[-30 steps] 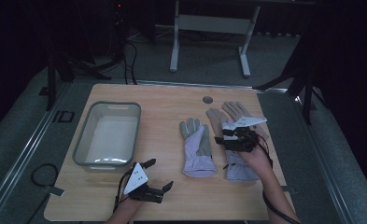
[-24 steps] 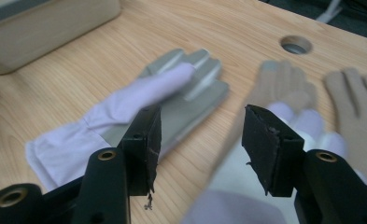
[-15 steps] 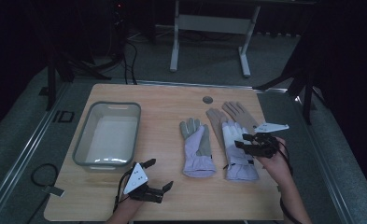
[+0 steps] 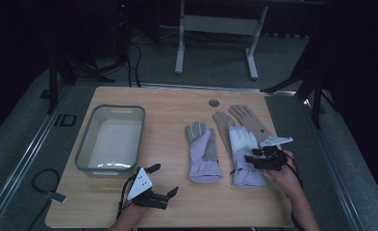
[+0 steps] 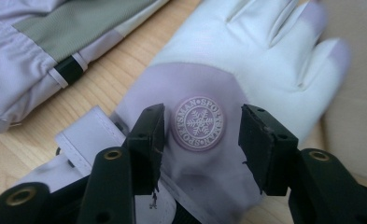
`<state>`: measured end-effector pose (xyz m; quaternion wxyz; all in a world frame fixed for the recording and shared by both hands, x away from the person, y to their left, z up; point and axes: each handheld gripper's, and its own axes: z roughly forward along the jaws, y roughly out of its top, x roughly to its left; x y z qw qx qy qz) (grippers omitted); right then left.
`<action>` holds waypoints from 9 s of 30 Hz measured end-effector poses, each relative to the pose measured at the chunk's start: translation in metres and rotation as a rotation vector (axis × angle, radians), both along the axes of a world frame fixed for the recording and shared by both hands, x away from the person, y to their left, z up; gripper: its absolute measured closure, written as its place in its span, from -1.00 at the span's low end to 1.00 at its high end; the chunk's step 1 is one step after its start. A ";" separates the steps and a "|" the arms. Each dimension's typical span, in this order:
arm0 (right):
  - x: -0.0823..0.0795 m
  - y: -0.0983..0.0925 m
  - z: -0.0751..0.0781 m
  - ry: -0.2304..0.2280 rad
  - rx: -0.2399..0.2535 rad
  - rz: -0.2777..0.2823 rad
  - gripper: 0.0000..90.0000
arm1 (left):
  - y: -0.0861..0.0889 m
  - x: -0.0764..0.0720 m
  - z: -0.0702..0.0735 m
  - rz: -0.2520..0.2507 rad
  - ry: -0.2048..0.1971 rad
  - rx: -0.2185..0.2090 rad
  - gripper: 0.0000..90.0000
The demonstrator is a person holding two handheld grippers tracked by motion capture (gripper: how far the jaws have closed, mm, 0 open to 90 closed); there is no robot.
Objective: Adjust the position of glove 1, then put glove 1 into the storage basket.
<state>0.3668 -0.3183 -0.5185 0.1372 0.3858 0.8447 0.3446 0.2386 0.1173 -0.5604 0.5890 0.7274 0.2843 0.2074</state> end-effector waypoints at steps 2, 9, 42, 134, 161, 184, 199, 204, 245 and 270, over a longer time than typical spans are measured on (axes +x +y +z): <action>0.005 0.001 -0.010 0.025 -0.023 0.004 0.16 | 0.000 0.000 0.000 0.000 -0.001 0.001 -1.00; 0.005 -0.001 -0.016 0.052 0.017 0.003 0.38 | 0.000 0.000 0.000 0.000 -0.002 0.003 -1.00; -0.016 -0.007 0.075 -0.066 0.154 -0.060 0.75 | 0.000 0.000 0.000 0.007 -0.002 0.000 -1.00; -0.016 0.077 0.039 -0.163 0.236 0.051 -0.68 | -0.034 0.019 0.038 0.013 0.159 0.053 -1.00; -0.004 0.108 0.023 -0.306 0.157 0.009 -0.23 | -0.078 0.066 0.046 -0.006 0.328 0.169 -0.88; 0.031 0.114 -0.025 0.191 0.185 -0.008 0.25 | -0.086 0.084 0.009 0.038 0.575 0.228 -0.68; 0.004 0.144 -0.013 -0.018 -0.048 -0.016 0.82 | -0.075 0.080 0.011 -0.039 0.631 0.146 0.41; -0.002 0.146 -0.009 -0.054 -0.057 -0.025 0.84 | -0.075 0.080 0.016 -0.039 0.629 0.165 0.61; 0.021 0.151 -0.012 0.170 0.052 -0.012 0.84 | -0.055 0.089 0.019 -0.135 0.630 0.213 0.69; 0.016 0.168 0.047 0.040 0.102 -0.030 0.86 | -0.033 0.097 0.080 -0.153 0.519 0.268 0.70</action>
